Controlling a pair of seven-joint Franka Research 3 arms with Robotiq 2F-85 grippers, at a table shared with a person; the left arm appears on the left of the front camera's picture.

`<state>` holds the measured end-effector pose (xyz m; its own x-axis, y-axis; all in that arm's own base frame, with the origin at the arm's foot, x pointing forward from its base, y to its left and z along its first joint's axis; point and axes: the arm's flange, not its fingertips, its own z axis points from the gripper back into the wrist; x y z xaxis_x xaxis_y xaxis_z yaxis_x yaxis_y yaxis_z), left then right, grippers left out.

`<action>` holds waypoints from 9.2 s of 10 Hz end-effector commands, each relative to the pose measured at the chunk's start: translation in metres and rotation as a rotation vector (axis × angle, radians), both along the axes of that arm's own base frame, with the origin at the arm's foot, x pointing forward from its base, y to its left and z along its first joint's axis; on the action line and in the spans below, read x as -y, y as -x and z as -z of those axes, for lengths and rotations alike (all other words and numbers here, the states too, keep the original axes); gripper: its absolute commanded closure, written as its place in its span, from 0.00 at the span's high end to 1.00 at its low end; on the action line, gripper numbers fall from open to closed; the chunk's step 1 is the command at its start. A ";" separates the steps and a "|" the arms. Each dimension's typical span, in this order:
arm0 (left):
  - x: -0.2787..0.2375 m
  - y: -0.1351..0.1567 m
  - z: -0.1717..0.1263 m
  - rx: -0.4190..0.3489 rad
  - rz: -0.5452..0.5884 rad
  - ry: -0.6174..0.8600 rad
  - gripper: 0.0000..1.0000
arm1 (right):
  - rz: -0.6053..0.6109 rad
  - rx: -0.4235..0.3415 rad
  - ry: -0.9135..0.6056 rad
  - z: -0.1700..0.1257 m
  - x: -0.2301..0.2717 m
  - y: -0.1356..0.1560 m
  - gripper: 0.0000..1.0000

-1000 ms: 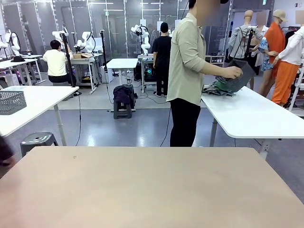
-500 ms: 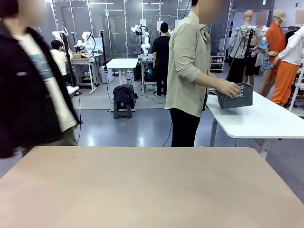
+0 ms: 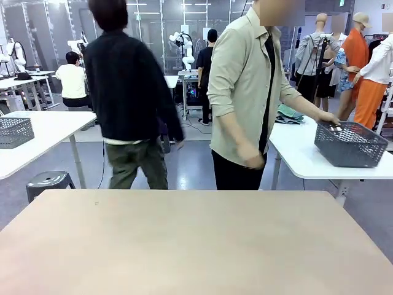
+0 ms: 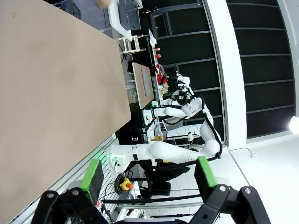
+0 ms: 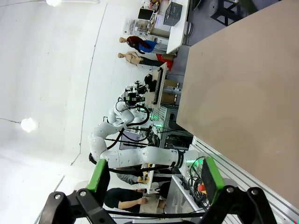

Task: Fold the towels and place them in the basket.
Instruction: When a person lays out a Towel with hook on the table, fold it in half twice.

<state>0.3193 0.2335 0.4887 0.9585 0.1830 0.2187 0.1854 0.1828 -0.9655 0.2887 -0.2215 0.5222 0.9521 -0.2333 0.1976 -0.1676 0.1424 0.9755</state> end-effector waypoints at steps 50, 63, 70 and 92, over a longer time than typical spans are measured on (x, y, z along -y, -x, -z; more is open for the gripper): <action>0.001 0.001 -0.002 0.004 0.000 -0.001 1.00 | 0.003 0.003 0.000 -0.001 0.000 0.000 1.00; 0.001 0.001 -0.002 0.004 0.000 -0.001 1.00 | 0.003 0.003 0.000 -0.001 0.000 0.000 1.00; 0.001 0.001 -0.002 0.004 0.000 -0.001 1.00 | 0.003 0.003 0.000 -0.001 0.000 0.000 1.00; 0.184 0.103 -0.101 1.279 1.021 -0.681 1.00 | -0.898 0.663 1.082 -0.081 -0.203 0.024 1.00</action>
<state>0.2141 0.0493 0.5815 -0.2107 -0.7632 0.6109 0.9738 -0.2187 0.0628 0.2655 -0.0172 0.5972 0.3557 0.8795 0.3162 -0.9317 0.3070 0.1941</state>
